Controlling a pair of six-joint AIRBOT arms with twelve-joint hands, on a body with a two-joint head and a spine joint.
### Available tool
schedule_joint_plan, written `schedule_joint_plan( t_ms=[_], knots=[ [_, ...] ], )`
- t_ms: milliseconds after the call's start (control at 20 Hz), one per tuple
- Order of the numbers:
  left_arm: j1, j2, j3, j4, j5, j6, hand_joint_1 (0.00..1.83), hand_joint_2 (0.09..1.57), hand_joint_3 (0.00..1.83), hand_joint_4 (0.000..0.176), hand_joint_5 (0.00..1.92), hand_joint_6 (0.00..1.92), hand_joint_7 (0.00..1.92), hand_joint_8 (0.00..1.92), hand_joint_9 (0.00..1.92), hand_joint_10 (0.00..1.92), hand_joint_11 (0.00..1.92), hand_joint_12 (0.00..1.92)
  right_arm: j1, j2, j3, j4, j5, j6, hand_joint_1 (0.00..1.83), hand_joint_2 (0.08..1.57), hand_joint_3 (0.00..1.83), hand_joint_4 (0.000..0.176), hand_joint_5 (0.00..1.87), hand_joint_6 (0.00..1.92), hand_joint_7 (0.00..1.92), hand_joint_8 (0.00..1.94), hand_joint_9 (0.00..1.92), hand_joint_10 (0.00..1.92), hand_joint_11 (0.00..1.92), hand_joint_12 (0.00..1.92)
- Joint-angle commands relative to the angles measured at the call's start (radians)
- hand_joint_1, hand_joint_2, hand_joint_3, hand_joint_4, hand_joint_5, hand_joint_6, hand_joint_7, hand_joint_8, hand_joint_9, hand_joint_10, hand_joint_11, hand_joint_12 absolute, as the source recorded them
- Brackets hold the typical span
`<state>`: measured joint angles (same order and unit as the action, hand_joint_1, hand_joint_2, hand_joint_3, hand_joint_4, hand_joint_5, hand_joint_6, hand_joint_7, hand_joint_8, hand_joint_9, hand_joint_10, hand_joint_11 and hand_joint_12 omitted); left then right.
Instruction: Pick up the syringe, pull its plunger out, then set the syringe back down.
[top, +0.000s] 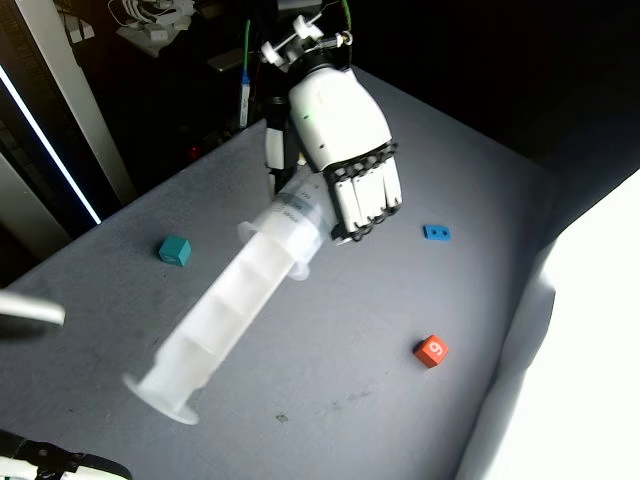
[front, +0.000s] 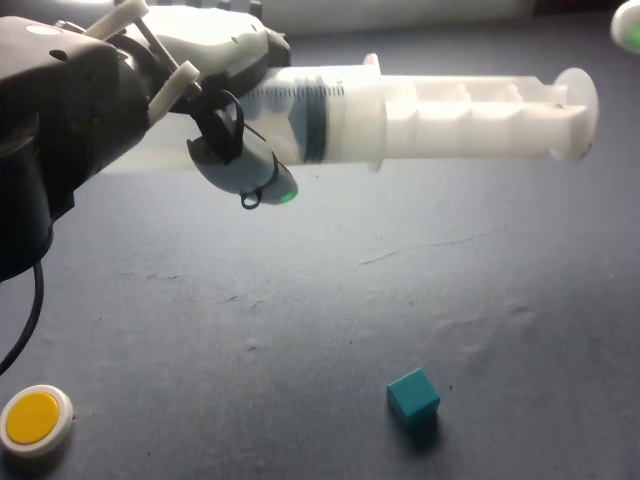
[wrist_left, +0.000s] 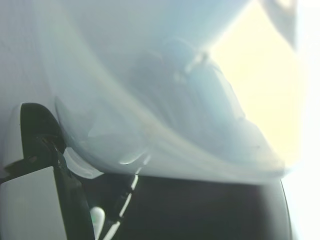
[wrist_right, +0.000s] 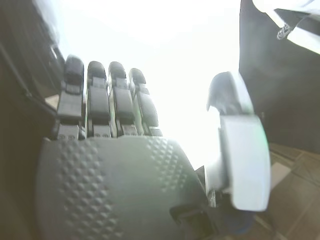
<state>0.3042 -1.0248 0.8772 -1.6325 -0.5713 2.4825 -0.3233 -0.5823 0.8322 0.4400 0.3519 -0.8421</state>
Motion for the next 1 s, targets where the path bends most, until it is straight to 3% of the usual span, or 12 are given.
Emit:
schedule_joint_plan(
  t_ms=[0, 150, 600, 750, 900, 950],
  knots=[
    [-0.015, -0.001, -0.002, 0.061, 0.001, -0.012, 1.15, 1.27, 0.0, 0.0, 0.78, 1.29, 0.62, 1.62, 0.54, 1.5, 0.37, 1.71, 0.007, 0.007, -0.001, -0.013, 0.112, 0.009, 0.21, 0.87, 0.0, 0.0, 0.0, 0.0, 0.0, 0.0, 0.0, 0.0, 0.0, 0.01],
    [-0.017, 0.003, -0.002, 0.06, 0.001, -0.012, 1.15, 1.27, 0.0, 0.0, 0.78, 1.25, 0.63, 1.66, 0.55, 1.52, 0.39, 1.71, 0.004, 0.007, -0.007, -0.027, 0.116, 0.011, 0.31, 0.83, 0.0, 0.0, 0.0, 0.0, 0.0, 0.0, 0.0, 0.0, 0.0, 0.0],
    [0.024, 0.072, -0.005, 0.079, 0.041, -0.025, 1.13, 1.29, 0.0, 0.0, 0.73, 1.34, 0.62, 1.65, 0.55, 1.53, 0.38, 1.74, -0.008, 0.006, -0.011, -0.051, 0.12, 0.012, 0.26, 0.85, 0.0, 0.0, 0.0, 0.0, 0.0, 0.0, 0.0, 0.0, 0.0, 0.0],
    [0.082, 0.089, -0.004, 0.216, 0.044, -0.181, 1.16, 1.28, 0.0, 0.0, 0.78, 1.22, 0.6, 1.71, 0.51, 1.6, 0.35, 1.8, -0.009, 0.006, -0.013, -0.054, 0.122, 0.012, 0.22, 0.86, 0.0, 0.0, 0.0, 0.0, 0.0, 0.0, 0.0, 0.0, 0.0, 0.0],
    [0.143, 0.103, -0.008, 0.256, 0.044, -0.256, 1.15, 1.28, 0.0, 0.0, 0.77, 1.26, 0.6, 1.68, 0.53, 1.56, 0.37, 1.75, -0.013, 0.006, -0.013, -0.054, 0.123, 0.012, 0.23, 0.86, 0.0, 0.0, 0.0, 0.0, 0.0, 0.0, 0.0, 0.0, 0.0, 0.0],
    [0.174, 0.108, -0.01, 0.309, 0.044, -0.32, 1.16, 1.27, 0.0, 0.0, 0.79, 1.21, 0.61, 1.69, 0.54, 1.57, 0.38, 1.77, -0.014, 0.006, -0.013, -0.054, 0.124, 0.012, 0.26, 0.85, 0.0, 0.0, 0.0, 0.0, 0.0, 0.0, 0.0, 0.0, 0.01, 0.0]
  ],
)
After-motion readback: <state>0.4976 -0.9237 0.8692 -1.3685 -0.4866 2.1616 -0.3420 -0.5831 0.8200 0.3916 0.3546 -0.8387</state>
